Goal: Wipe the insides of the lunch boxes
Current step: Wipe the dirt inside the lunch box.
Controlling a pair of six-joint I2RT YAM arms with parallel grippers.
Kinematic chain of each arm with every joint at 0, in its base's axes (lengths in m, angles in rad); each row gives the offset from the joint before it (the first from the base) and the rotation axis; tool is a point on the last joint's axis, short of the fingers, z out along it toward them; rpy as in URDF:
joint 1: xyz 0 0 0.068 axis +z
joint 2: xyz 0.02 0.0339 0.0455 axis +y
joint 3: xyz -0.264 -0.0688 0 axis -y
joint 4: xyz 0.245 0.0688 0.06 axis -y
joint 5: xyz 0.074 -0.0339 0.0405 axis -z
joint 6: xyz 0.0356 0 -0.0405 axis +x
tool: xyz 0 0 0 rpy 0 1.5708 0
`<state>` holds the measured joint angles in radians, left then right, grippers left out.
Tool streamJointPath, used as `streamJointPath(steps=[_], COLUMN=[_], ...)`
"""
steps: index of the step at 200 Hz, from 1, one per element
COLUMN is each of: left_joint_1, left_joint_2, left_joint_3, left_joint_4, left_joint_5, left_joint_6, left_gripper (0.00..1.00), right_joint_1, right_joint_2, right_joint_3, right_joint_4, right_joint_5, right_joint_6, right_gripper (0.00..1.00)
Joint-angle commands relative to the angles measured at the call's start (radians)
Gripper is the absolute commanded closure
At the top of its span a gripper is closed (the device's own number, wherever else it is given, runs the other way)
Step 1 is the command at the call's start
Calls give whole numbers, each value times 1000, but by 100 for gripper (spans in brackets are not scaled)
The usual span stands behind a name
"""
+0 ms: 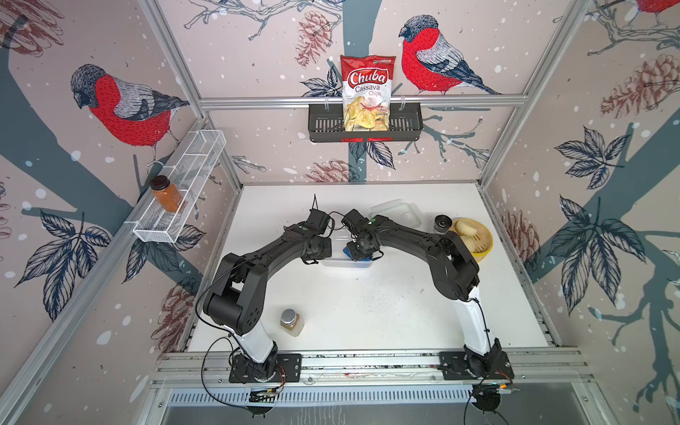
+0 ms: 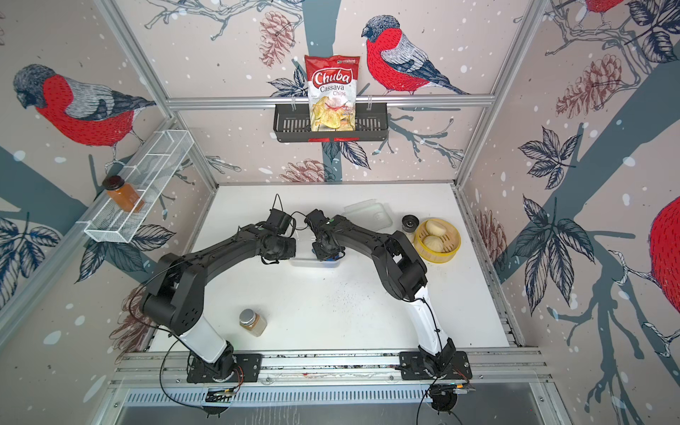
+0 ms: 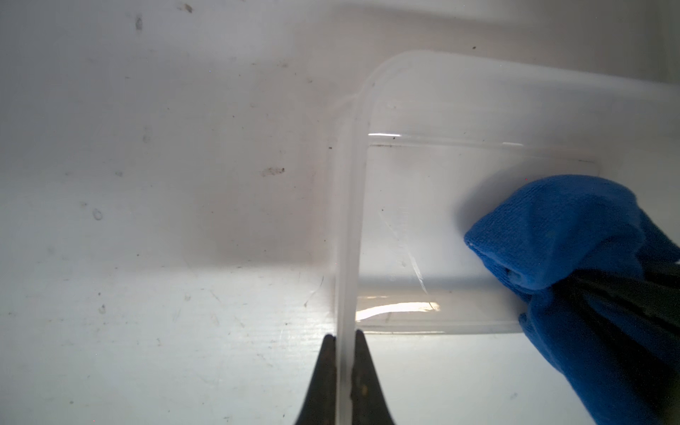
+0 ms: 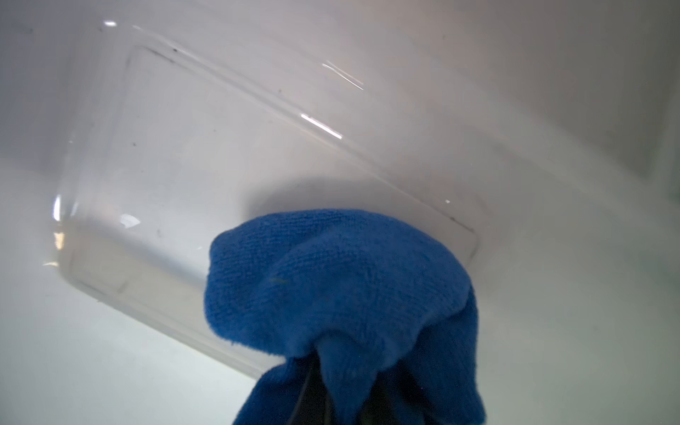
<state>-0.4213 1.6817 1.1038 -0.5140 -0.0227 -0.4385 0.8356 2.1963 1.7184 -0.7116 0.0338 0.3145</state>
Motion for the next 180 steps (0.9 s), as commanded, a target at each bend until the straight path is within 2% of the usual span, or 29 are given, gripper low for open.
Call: streamJointPath(steps=[1, 27, 66, 79, 93, 121, 132, 145, 180], left_joint_1=[-3, -10, -16, -17, -19, -21, -22, -22, -22], left_joint_2=[3, 7, 26, 31, 34, 36, 36, 33, 26], left_joint_3=[0, -5, -1, 0, -1, 0, 1, -1, -5], left_joint_4=[33, 37, 48, 51, 52, 54, 52, 48, 33], left_joint_5=[18, 23, 32, 33, 35, 33, 33, 29, 6], left_joint_6=[0, 1, 4, 5, 6, 8, 6, 5, -3], left_gripper=[100, 100, 100, 100, 100, 100, 100, 100, 100], right_joint_1=[-17, -52, -16, -2, 2, 2, 0, -5, -87], right_joint_2=[14, 90, 350, 409, 430, 391, 377, 375, 344], right_joint_3=[38, 175, 564, 638, 631, 507, 473, 471, 441], right_joint_4=[7, 26, -95, -102, -54, 133, 193, 203, 80], right_joint_5=[-36, 11, -24, -67, -156, -376, -423, -407, -238], right_joint_6=[36, 68, 54, 67, 90, 148, 167, 175, 163], right_gripper=[100, 100, 100, 100, 100, 100, 100, 100, 100])
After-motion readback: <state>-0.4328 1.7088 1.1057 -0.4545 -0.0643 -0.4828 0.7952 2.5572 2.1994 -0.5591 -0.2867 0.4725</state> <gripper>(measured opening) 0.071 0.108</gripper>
